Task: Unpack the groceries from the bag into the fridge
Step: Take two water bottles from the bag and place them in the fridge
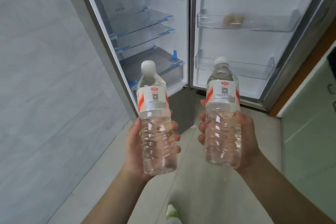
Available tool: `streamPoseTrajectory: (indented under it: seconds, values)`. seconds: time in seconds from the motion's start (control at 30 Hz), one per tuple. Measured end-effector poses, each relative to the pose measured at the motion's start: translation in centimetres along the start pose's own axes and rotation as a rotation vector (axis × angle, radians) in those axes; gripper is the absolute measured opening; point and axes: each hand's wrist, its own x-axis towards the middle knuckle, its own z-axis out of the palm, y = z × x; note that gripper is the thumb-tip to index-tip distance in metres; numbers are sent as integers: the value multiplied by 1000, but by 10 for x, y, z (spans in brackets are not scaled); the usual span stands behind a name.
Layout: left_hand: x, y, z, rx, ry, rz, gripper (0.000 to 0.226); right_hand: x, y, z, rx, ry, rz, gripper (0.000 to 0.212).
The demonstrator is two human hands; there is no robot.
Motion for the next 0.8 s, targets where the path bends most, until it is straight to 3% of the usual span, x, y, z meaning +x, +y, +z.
streamPoseTrajectory:
  seconds: [0.33,0.53,0.8]
  values:
    - [62,102,-60,-23,-58,-12,63,140,-3,12,-86,71,58,92]
    - [94,150,-81,-35,-97,-25,61,202,-6,14,-94,58,58,72]
    - [147,186,-113,-38,-41,40,66,272,-35,-13,-48,31,127,64]
